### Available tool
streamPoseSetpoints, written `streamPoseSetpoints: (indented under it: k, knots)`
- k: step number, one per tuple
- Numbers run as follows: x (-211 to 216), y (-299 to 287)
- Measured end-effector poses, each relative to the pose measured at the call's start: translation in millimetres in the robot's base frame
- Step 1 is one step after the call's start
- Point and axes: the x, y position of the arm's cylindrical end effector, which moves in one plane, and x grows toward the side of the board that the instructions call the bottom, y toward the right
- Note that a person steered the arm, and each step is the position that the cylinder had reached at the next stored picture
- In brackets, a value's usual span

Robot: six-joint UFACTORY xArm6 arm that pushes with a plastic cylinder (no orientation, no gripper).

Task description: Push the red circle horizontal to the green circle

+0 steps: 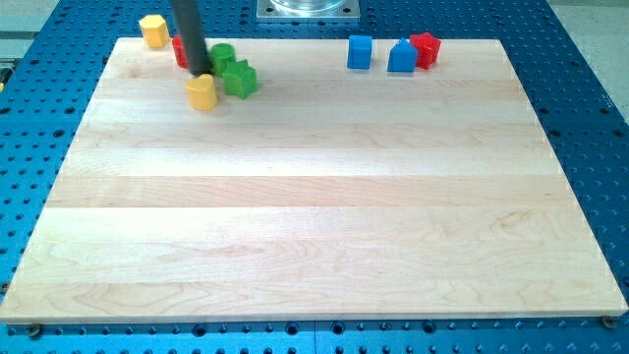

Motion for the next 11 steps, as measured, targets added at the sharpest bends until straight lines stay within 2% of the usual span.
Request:
streamPoseSetpoints:
  k: [1,2,3,5,7,8,10,11]
  knots:
    - [-14.1,21.6]
    - [-44.6,2.2]
    - [-34.5,-42.6]
    - [-32.9,-94.3]
    - [-50.2,-123.2]
    - [-67.8,-126.8]
    - [-67.0,-125.9]
    - [-36.0,-85.5]
